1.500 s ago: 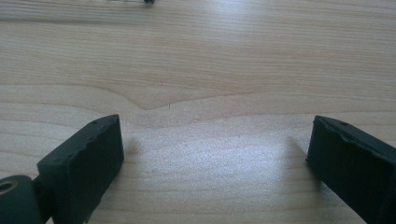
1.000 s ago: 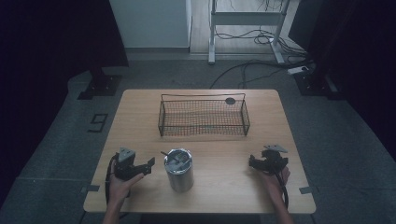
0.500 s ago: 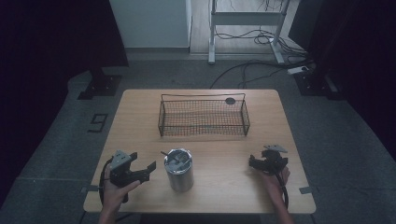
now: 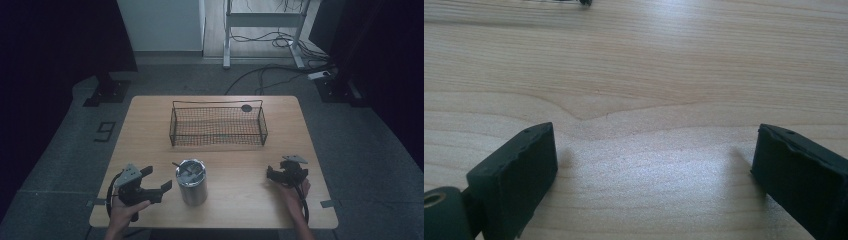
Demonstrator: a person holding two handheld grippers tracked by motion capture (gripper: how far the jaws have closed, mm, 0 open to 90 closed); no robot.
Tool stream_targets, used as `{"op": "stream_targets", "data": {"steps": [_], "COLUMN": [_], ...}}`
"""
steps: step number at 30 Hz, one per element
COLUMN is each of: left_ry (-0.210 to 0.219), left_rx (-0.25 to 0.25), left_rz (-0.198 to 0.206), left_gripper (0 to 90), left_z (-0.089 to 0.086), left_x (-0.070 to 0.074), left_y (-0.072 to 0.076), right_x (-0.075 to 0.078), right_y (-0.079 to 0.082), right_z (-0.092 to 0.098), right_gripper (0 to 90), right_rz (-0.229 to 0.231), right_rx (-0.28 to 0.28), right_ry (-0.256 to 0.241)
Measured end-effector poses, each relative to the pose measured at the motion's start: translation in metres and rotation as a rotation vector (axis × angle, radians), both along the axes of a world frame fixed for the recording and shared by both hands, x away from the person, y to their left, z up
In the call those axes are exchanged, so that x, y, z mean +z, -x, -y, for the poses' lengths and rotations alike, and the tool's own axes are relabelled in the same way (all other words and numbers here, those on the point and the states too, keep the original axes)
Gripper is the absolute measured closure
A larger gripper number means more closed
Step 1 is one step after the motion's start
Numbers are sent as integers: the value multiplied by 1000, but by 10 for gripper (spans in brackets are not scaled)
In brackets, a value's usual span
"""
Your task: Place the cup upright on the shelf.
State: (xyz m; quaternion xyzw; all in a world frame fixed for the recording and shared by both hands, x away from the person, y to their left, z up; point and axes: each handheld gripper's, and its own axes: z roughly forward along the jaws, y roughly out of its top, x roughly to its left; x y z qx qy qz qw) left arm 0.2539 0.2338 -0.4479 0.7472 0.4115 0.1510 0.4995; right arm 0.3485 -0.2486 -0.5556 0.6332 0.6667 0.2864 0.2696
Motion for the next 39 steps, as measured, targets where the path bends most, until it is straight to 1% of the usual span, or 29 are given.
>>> {"op": "stream_targets", "data": {"steps": [1,2,3,6,11,15,19,23,24,25,29,32,39], "left_ry": [0,-1,-1,2,-1,0,-8,-17,-17,-25,-35,-48,-53], "left_rx": [0,-13,-13,-35,-52,-82,-94,-120,-120,-131,-143,-143,-150], "left_rz": [0,-1,-1,0,-2,-2,3,6,6,2,-3,0,-4], "left_gripper": [48,43,40,31,23,11,11,7,6,6,5,5,2], "left_z": [0,3,3,9,15,24,28,36,36,39,45,49,58], "left_x": [0,1,1,0,-2,-5,-5,-6,-6,-7,-10,-12,-15], "left_y": [0,1,1,1,1,1,2,4,4,3,3,3,0], "right_x": [0,0,0,0,0,0,0,0,0,0,0,0,0], "right_y": [0,0,0,0,0,0,0,0,0,0,0,0,0], "right_z": [0,0,0,0,0,0,0,0,0,0,0,0,0], "right_gripper": [42,42,42,45,46,48,49,50,50,50,50,50,50], "right_rz": [0,0,0,0,0,1,1,2,1,1,1,1,1], "right_rx": [0,0,0,0,1,2,3,3,3,3,3,3,3], "right_ry": [0,0,0,-1,-2,-2,-2,-2,-3,-3,-3,-3,-3]}}
